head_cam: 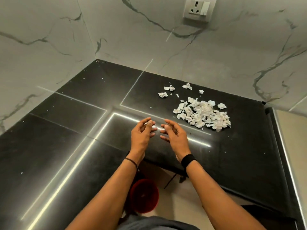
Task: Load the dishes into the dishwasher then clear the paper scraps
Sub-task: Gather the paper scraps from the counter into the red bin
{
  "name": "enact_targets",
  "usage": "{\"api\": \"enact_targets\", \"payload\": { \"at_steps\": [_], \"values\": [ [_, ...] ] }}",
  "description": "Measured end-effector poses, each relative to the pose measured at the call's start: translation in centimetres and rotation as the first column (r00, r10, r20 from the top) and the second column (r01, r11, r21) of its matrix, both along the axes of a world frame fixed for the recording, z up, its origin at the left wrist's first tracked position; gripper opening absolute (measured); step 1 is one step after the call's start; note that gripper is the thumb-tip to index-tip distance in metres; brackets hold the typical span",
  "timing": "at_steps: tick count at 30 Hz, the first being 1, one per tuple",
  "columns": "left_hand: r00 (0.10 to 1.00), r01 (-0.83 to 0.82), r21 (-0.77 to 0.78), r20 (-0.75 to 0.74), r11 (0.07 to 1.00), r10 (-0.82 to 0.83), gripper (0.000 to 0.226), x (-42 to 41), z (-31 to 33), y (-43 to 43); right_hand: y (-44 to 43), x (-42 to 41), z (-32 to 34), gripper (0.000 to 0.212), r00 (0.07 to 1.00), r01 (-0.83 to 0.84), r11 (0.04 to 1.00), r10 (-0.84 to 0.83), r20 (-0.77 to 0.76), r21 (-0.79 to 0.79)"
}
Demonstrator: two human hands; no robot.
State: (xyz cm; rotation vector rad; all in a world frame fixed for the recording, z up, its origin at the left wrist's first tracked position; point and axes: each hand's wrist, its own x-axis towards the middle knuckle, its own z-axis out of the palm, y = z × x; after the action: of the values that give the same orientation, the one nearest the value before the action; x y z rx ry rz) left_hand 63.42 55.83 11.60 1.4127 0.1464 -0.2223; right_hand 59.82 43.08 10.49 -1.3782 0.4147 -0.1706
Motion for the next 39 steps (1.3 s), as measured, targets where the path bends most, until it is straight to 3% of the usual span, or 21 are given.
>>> {"api": "enact_targets", "payload": {
  "at_steps": [7, 19, 22, 26, 34, 36, 39],
  "values": [
    [0.997, 0.064, -0.003, -0.039, 0.998, -0.064, 0.026, 7.1, -0.6, 1.8, 1.7, 5.9, -0.8, 0.02, 0.997, 0.061, 0.982, -0.069, -0.037, -0.18],
    [0.994, -0.027, -0.078, -0.104, 0.997, 0.019, 0.028, 13.9, -1.3, -0.7, -0.9, 16.1, -2.6, 0.023, 0.995, -0.098, 0.852, 0.068, -0.076, -0.515],
    [0.99, -0.055, -0.052, -0.131, 0.997, 0.048, 0.028, 15.8, -2.2, -1.0, -1.4, 18.1, -3.8, 0.024, 0.985, -0.162, 0.76, 0.09, -0.145, -0.63],
    [0.983, -0.091, -0.064, -0.167, 0.994, 0.08, 0.027, 18.2, -3.2, -1.1, -1.9, 20.0, -5.6, 0.028, 0.963, -0.269, 0.551, 0.128, -0.239, -0.79],
    [0.967, -0.122, -0.059, -0.232, 0.991, 0.106, 0.027, 21.2, -4.7, -1.6, -1.6, 21.5, -7.4, 0.015, 0.981, -0.16, 0.331, 0.157, -0.113, -0.93],
    [0.966, -0.121, -0.081, -0.241, 0.989, 0.098, 0.028, 22.0, -5.0, -2.0, -1.7, 21.5, -7.6, 0.016, 0.981, -0.162, 0.364, 0.159, -0.11, -0.917],
    [0.959, -0.101, -0.189, -0.278, 0.977, 0.046, 0.034, 23.1, -5.5, -3.0, -1.8, 21.4, -6.5, 0.015, 0.992, -0.12, 0.715, 0.053, -0.118, -0.689]
  ]
}}
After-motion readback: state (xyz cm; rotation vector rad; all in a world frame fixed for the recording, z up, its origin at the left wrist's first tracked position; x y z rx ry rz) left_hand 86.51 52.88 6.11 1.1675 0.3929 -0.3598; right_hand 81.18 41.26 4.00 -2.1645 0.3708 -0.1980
